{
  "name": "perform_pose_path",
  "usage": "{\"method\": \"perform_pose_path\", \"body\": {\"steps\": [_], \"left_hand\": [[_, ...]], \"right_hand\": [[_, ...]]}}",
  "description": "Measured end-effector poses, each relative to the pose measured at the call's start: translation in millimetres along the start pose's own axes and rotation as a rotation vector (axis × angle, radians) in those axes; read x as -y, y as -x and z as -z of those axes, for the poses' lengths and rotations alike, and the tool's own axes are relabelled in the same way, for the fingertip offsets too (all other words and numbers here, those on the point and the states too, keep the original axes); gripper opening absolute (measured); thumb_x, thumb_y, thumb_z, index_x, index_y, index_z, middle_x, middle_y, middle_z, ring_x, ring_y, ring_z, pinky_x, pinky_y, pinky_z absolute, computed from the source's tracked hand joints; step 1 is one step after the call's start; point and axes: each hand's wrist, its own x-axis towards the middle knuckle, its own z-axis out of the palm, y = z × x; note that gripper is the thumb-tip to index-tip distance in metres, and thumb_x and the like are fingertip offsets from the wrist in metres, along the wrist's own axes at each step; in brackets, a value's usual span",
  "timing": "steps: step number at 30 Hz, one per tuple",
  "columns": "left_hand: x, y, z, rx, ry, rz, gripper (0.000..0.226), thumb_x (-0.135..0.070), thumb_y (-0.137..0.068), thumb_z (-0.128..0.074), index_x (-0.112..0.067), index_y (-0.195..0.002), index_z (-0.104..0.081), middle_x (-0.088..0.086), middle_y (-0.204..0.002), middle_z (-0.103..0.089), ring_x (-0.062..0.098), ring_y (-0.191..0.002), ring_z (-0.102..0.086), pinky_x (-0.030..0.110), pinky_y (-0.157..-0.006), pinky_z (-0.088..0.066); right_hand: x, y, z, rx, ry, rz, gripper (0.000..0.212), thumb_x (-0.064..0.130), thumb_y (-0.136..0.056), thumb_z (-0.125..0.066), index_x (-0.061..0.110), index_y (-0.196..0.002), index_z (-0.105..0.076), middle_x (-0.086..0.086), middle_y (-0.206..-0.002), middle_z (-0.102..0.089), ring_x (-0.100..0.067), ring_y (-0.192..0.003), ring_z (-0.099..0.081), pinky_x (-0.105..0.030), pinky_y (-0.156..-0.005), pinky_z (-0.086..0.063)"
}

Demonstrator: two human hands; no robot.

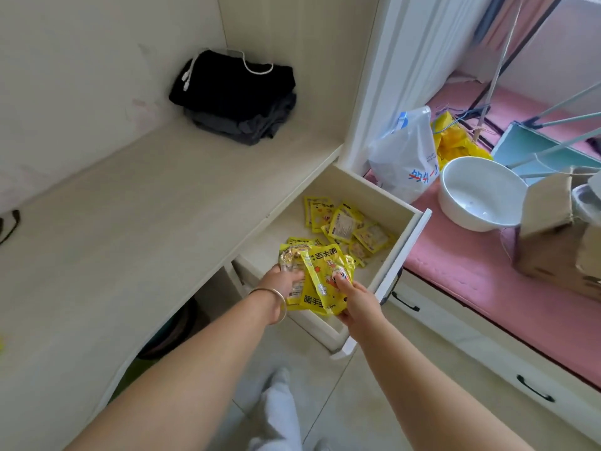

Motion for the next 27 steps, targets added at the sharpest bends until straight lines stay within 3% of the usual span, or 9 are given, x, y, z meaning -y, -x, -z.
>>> {"method": "perform_pose_path", "body": {"steps": [2, 5, 10, 13, 16, 19, 22, 27], "left_hand": [[-6, -28, -3, 0.021, -0.074, 0.013, 0.028, -0.012, -0.088, -0.061, -0.008, -0.116, -0.057, 0.010, -0.107, -0.061, 0.025, -0.100, -0.057, 0.036, -0.098, -0.041], [-10, -60, -7, 0.060, -0.147, 0.054, 0.024, -0.010, -0.087, -0.063, -0.009, -0.111, -0.057, 0.013, -0.108, -0.063, 0.024, -0.096, -0.058, 0.036, -0.095, -0.044], [-19, -113, -19, 0.126, -0.299, 0.076, 0.024, -0.007, -0.089, -0.060, -0.007, -0.112, -0.055, 0.013, -0.110, -0.063, 0.022, -0.087, -0.059, 0.026, -0.079, -0.045], [-14, -137, -25, 0.143, -0.400, 0.117, 0.035, -0.012, -0.089, -0.062, -0.005, -0.122, -0.052, 0.013, -0.124, -0.060, 0.028, -0.112, -0.058, 0.033, -0.097, -0.042], [-1, -162, -28, 0.193, -0.543, 0.192, 0.052, -0.020, -0.088, -0.063, -0.006, -0.134, -0.044, 0.012, -0.136, -0.053, 0.030, -0.123, -0.052, 0.039, -0.107, -0.039], [12, -178, -26, 0.253, -0.722, 0.215, 0.058, -0.024, -0.089, -0.062, -0.006, -0.139, -0.038, 0.007, -0.140, -0.048, 0.029, -0.126, -0.049, 0.034, -0.107, -0.037], [25, -189, -25, 0.278, -0.890, 0.225, 0.054, -0.022, -0.090, -0.060, -0.007, -0.138, -0.039, 0.010, -0.139, -0.049, 0.028, -0.124, -0.050, 0.033, -0.102, -0.039], [33, -199, -30, 0.285, -1.026, 0.224, 0.049, -0.022, -0.087, -0.061, -0.007, -0.131, -0.044, 0.012, -0.133, -0.053, 0.029, -0.118, -0.054, 0.036, -0.102, -0.043]], "right_hand": [[1, -22, -8, -0.039, -0.035, -0.054, 0.031, 0.035, -0.086, -0.066, 0.016, -0.110, -0.062, -0.009, -0.105, -0.071, -0.030, -0.100, -0.067, -0.046, -0.094, -0.052], [1, -44, -19, -0.117, -0.191, -0.175, 0.026, 0.030, -0.091, -0.060, 0.012, -0.110, -0.059, -0.010, -0.099, -0.068, -0.027, -0.086, -0.066, -0.037, -0.073, -0.055], [2, -87, -32, -0.236, -0.387, -0.285, 0.020, 0.025, -0.095, -0.055, 0.010, -0.107, -0.056, -0.010, -0.085, -0.064, -0.024, -0.071, -0.062, -0.036, -0.062, -0.055], [-6, -110, -33, -0.283, -0.469, -0.329, 0.024, 0.026, -0.096, -0.052, 0.010, -0.114, -0.057, -0.012, -0.094, -0.064, -0.025, -0.073, -0.061, -0.042, -0.079, -0.051], [-22, -128, -32, -0.344, -0.488, -0.378, 0.031, 0.028, -0.096, -0.051, 0.009, -0.120, -0.057, -0.012, -0.097, -0.065, -0.028, -0.079, -0.063, -0.038, -0.069, -0.052], [-34, -136, -29, -0.425, -0.471, -0.458, 0.034, 0.032, -0.096, -0.051, 0.010, -0.122, -0.056, -0.015, -0.111, -0.065, -0.033, -0.096, -0.063, -0.038, -0.067, -0.052], [-45, -146, -27, -0.462, -0.443, -0.508, 0.035, 0.031, -0.097, -0.050, 0.011, -0.124, -0.053, -0.014, -0.120, -0.063, -0.030, -0.092, -0.061, -0.037, -0.068, -0.052], [-53, -155, -29, -0.500, -0.387, -0.534, 0.032, 0.027, -0.098, -0.048, 0.011, -0.125, -0.052, -0.015, -0.120, -0.062, -0.033, -0.097, -0.061, -0.041, -0.083, -0.052]]}}
